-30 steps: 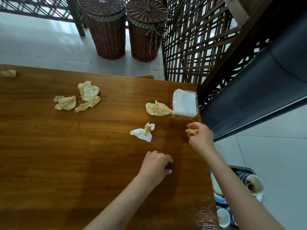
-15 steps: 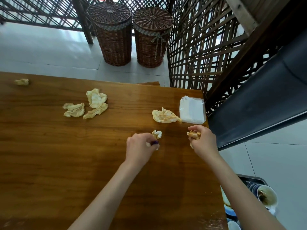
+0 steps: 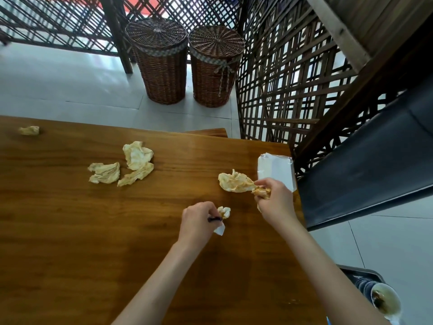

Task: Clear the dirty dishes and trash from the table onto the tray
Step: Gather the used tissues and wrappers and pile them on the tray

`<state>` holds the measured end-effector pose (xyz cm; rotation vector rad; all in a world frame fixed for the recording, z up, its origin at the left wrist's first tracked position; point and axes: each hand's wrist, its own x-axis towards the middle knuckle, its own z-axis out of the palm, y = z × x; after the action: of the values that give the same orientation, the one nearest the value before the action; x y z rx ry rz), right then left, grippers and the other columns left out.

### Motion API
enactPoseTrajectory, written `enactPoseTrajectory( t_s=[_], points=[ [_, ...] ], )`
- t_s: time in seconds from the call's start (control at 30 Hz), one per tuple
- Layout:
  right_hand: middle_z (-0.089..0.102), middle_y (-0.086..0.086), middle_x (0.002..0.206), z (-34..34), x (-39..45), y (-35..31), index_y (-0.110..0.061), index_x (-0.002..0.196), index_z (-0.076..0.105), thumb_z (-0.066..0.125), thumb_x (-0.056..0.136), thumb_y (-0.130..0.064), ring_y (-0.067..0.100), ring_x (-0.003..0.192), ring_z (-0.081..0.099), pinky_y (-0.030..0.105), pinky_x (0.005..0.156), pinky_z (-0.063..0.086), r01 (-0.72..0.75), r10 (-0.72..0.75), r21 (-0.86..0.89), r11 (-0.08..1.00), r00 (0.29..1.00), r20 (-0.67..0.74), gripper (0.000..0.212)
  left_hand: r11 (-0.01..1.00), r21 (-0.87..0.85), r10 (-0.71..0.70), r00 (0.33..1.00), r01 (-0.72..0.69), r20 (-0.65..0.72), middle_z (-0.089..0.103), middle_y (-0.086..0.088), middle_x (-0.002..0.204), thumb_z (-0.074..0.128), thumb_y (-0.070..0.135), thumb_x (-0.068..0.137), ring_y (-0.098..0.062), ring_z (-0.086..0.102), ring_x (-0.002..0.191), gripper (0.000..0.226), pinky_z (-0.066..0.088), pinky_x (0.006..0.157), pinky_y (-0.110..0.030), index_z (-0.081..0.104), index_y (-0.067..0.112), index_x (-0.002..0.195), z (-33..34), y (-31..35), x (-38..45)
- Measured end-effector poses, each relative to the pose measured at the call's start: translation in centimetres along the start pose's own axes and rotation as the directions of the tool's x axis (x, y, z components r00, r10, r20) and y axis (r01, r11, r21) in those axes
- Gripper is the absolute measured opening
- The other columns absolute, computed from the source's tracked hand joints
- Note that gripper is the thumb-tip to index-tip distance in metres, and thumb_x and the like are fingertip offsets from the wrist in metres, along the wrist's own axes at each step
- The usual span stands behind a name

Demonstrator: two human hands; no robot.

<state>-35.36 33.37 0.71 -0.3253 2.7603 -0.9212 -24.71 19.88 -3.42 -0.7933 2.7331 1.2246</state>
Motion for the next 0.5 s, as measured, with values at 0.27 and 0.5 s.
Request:
enactPoseTrajectory(
  t_s=[0.27,0.5],
  points=[
    [0.058,0.005,0.113,3.2,2.6,-2.9,-0.015,0.112,0.063,0.066,0.082,0.0,0.015,0.105,0.054,0.015,0.083,0.038,0.091,-0.093,-0.06,0.994,0.995,-0.031,0.034,0.994,0.095,-0.07,0.991,0.059,0.117,0.062,0.006,0.108,0.068,0.01,0.083,-0.007,0.056,0.098,0.053,0.047,0.082,-0.019,0.05,0.025,0.131,-3.8,-2.5,0.3],
    [0.045,0.007,0.133,6.2,4.1,-3.2,-0.015,0.133,0.048,0.059,0.086,-0.003,0.021,0.126,0.038,0.029,0.104,0.036,0.097,-0.086,-0.272,0.957,0.995,0.05,0.05,0.993,0.114,0.008,0.998,-0.015,0.058,0.054,0.011,0.105,0.068,0.011,0.083,-0.004,0.051,0.091,0.026,0.046,0.075,-0.014,0.064,0.026,0.104,-5.3,-4.5,-0.3]
  ],
)
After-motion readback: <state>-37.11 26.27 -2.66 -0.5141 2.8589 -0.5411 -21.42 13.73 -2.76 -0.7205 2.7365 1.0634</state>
